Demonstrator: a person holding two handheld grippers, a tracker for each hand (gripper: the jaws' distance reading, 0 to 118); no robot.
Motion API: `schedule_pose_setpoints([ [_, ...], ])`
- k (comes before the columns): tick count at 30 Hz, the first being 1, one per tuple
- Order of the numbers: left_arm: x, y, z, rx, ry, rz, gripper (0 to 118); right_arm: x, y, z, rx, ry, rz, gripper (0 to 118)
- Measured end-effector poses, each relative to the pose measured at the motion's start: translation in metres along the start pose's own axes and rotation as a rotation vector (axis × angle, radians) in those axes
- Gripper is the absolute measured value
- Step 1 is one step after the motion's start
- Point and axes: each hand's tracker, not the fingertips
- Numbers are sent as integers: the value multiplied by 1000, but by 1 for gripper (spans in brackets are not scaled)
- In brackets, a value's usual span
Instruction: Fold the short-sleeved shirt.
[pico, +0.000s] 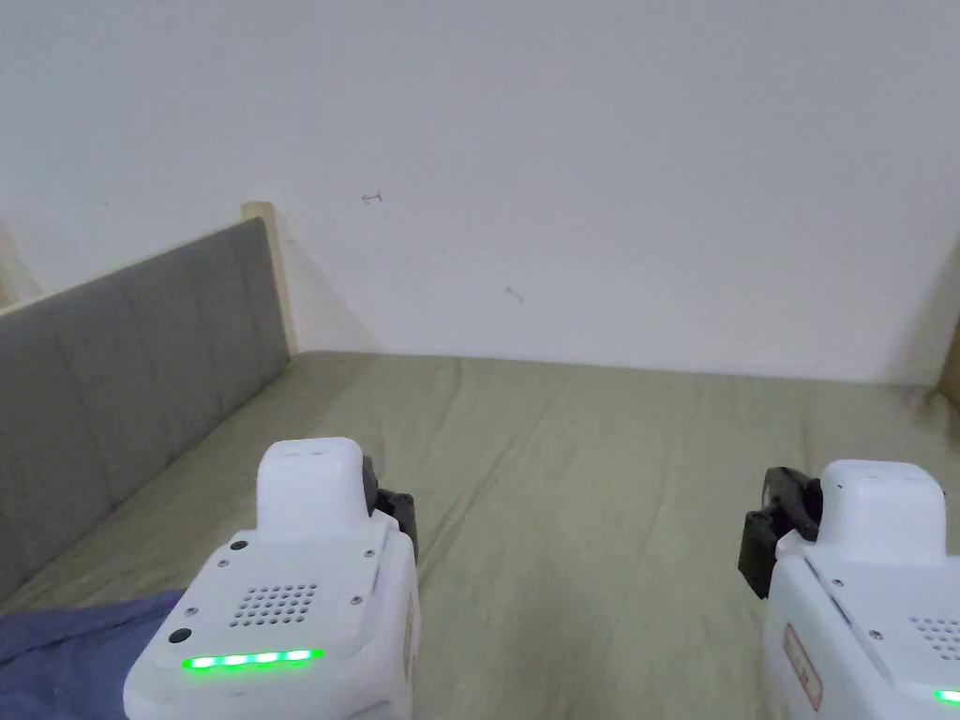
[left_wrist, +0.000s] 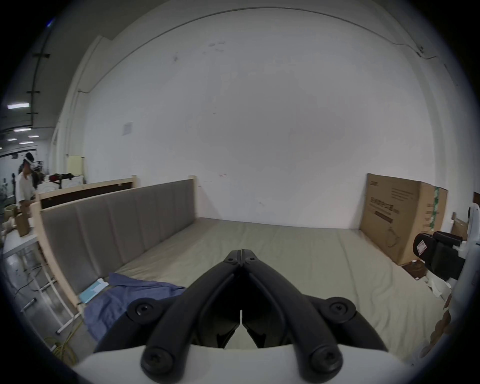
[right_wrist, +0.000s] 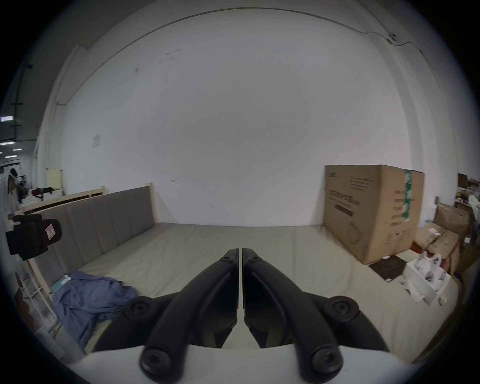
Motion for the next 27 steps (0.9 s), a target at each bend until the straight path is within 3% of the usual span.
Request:
schedule_pose_setpoints([
  [3,-40,4,12,0,111,10,0,-33,1,-12,-27,152,-23,4],
  [10,-122,11,42,-24,357,66,0,-111,-9,-26,-79,398,-12,4],
  [16,-158,-11,12,-198,383,104,0,-142,-23,-28,-137,465,35,4],
  [22,-206,-85,-90,-538,278,187,2,-151,-45,-45,-228,468,76,4],
  [23,-214,-98,-105,-562,258,219,18,-151,-50,-49,-244,464,76,4],
  [24,-222,-111,-120,-606,256,264,61,-152,-55,-54,-261,459,75,4],
  [25,-229,-125,-135,-642,245,288,96,-152,-60,-59,-283,454,75,4],
  [26,-232,-138,-146,-652,226,325,109,-152,-65,-65,-304,449,73,4],
  [27,-236,-147,-158,-680,234,370,111,-153,-71,-71,-328,441,76,4],
])
